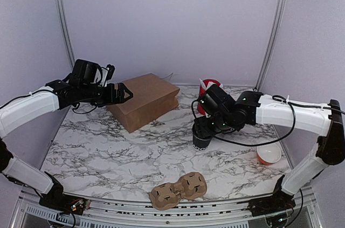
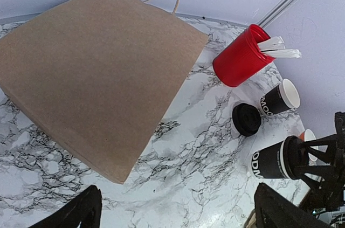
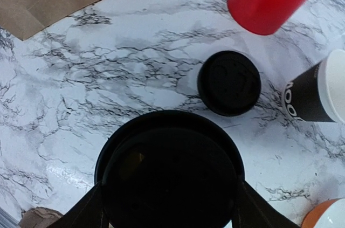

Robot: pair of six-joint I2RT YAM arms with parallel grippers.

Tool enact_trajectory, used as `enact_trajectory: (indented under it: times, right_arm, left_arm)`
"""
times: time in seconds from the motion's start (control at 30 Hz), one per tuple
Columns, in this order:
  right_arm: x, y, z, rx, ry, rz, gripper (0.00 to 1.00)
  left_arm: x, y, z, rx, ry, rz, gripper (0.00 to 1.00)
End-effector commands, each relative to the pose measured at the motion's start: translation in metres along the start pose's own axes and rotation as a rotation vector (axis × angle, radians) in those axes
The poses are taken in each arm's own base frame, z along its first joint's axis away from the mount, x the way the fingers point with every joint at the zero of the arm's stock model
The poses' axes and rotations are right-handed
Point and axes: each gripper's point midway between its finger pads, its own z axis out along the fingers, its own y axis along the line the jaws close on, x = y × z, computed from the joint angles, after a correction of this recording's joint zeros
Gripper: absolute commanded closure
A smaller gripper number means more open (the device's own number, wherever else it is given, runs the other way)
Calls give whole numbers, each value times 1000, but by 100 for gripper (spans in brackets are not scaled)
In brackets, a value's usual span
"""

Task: Pack the takeout coffee

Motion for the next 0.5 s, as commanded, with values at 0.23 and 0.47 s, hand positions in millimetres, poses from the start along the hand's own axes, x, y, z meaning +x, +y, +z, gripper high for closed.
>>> enact_trajectory:
  times: [0.23,0.47]
  right_arm:
    - [32,-148,-13,219,3,282,31]
    - [47,-187,-11,280,18,353,30]
  left_arm:
    - [-5,-9,7,62,2,-30,1]
    - [-5,-10,7,63,1,-36,1]
